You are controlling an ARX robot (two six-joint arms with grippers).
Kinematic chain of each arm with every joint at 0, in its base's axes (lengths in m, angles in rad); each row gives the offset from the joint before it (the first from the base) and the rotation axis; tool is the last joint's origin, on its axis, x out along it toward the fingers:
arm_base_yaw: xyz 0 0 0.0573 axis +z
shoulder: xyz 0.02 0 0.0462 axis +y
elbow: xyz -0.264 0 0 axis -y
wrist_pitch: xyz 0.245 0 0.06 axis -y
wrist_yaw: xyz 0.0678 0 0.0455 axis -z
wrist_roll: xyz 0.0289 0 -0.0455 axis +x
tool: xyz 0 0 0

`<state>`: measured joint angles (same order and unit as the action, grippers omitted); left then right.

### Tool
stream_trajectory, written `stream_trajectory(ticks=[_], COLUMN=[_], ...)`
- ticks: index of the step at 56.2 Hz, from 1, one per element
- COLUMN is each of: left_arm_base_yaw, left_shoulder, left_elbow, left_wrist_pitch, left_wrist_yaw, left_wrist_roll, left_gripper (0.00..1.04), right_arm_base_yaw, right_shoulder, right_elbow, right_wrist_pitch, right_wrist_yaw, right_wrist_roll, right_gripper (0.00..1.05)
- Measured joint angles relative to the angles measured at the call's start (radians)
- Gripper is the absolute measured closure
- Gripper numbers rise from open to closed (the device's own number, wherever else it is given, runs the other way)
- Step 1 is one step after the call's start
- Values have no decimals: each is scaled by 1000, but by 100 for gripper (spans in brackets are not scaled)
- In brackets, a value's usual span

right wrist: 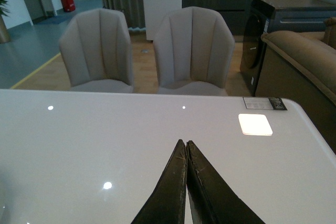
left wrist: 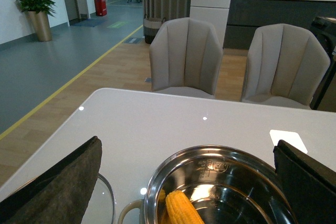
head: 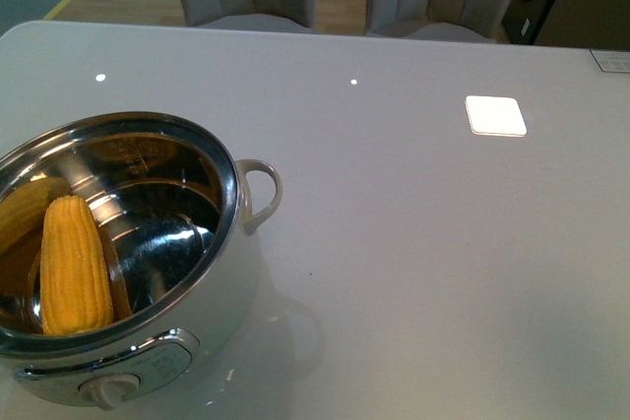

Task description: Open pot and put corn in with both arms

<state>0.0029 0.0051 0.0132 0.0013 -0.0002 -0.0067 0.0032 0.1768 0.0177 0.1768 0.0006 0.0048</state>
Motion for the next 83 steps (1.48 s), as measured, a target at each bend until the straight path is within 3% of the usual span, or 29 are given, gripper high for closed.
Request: stream_trajectory(ticks=[6, 22, 31, 37, 50, 83], left_arm_base_yaw=[0, 0, 0, 0, 0, 0], left_shoulder=[0, 0, 0, 0, 0, 0], left_elbow=[0, 0, 0, 0, 0, 0], left_wrist_pitch=[0, 0, 0, 0, 0, 0], left_wrist_yaw=[0, 0, 0, 0, 0, 0], left_wrist_roll=[0, 0, 0, 0, 0, 0], left_gripper=[7, 7, 7, 7, 7, 7], right_arm_base_yaw=[0, 0, 0, 0, 0, 0], right_shoulder=[-150, -170, -170, -171, -171, -171], right_elbow=[0, 0, 0, 0, 0, 0], right_wrist_pitch=[-166, -175, -175, -175, -175, -175], right_wrist_yaw=[0, 0, 0, 0, 0, 0], right_wrist_roll=[0, 0, -2, -2, -1, -2], right_gripper=[103, 103, 78, 51, 8, 9])
